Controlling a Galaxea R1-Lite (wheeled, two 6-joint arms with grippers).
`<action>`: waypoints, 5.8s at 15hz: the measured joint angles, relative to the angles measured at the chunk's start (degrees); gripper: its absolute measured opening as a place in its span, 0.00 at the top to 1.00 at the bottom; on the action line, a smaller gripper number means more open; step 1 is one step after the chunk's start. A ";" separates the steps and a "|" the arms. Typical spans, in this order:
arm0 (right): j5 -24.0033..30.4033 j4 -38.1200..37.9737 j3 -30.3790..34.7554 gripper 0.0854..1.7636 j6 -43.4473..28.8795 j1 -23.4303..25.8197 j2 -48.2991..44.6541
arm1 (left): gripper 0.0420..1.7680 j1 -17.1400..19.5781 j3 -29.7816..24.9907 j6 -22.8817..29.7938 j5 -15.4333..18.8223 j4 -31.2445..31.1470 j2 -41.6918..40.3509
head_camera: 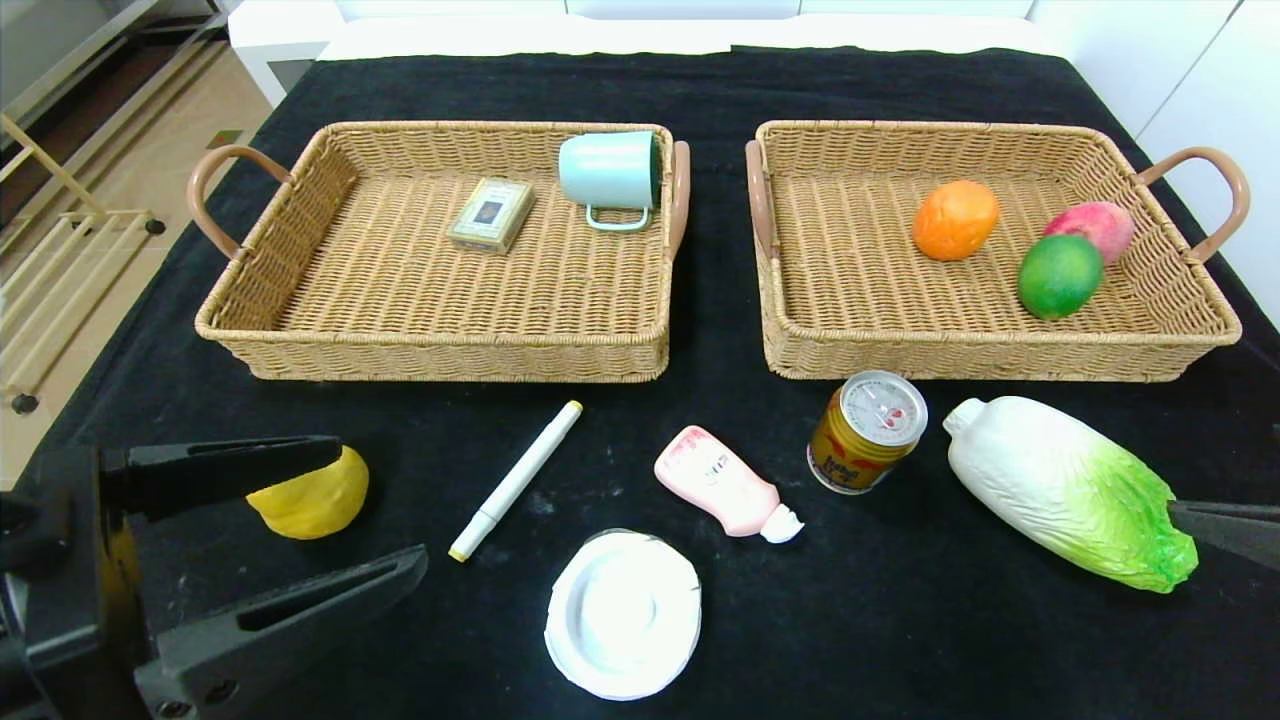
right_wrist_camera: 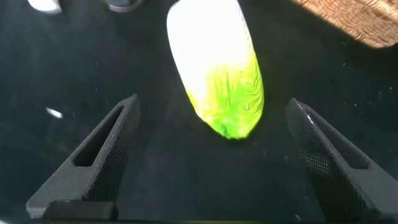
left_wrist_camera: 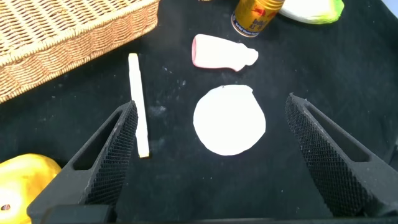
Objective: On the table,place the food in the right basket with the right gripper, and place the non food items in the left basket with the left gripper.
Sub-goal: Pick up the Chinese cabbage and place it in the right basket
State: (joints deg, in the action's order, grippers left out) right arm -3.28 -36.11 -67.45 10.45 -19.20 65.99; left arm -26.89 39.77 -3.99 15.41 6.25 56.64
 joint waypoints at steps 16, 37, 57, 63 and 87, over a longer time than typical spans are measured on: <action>-1.60 -3.80 -8.13 0.03 6.86 1.79 16.07 | 0.03 2.36 -0.29 -0.11 0.11 -0.06 -0.39; -4.82 -1.12 -7.02 0.03 7.80 1.82 21.41 | 0.03 2.01 -1.35 -3.06 0.35 -0.44 -0.88; -3.24 -0.46 -5.47 0.23 7.80 2.97 22.93 | 0.03 1.49 -2.45 -4.44 0.41 -0.11 -0.83; -3.16 -0.83 -5.62 0.25 7.66 2.95 22.76 | 0.03 1.49 -2.61 -4.41 0.40 -0.13 -0.74; -5.51 14.73 -26.10 0.29 -6.49 -1.24 23.70 | 0.03 1.35 -2.84 -4.41 0.41 -0.13 -0.55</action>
State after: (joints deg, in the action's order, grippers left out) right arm -8.79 -21.38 -93.55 3.96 -20.44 89.69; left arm -25.54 36.93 -8.40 15.82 6.12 56.09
